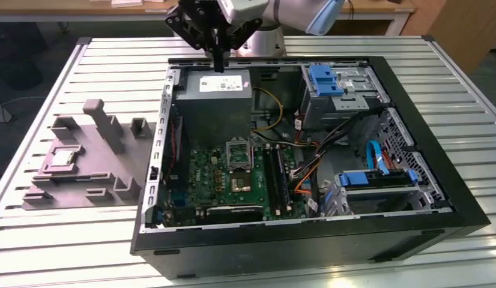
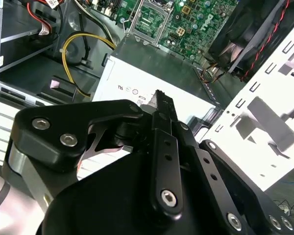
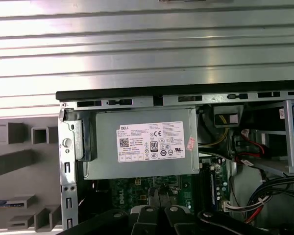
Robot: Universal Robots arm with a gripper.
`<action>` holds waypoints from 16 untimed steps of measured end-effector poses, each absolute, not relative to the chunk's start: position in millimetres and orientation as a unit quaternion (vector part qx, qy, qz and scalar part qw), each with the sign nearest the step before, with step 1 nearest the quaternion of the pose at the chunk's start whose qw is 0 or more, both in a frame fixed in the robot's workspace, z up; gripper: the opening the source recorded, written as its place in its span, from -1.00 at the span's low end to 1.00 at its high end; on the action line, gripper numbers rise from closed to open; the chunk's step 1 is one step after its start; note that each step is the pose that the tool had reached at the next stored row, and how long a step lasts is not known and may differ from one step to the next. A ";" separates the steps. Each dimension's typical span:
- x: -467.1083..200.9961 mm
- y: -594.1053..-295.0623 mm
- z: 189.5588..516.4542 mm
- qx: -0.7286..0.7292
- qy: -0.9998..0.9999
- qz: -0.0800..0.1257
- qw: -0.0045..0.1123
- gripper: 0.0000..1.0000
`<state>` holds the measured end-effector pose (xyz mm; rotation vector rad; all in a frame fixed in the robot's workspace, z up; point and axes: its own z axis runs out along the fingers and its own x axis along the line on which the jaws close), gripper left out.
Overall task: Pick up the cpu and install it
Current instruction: 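Reach for the cpu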
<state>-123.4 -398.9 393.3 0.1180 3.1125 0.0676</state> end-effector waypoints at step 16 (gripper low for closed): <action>-128.3 -398.9 393.3 0.038 0.999 0.022 0.013 -0.79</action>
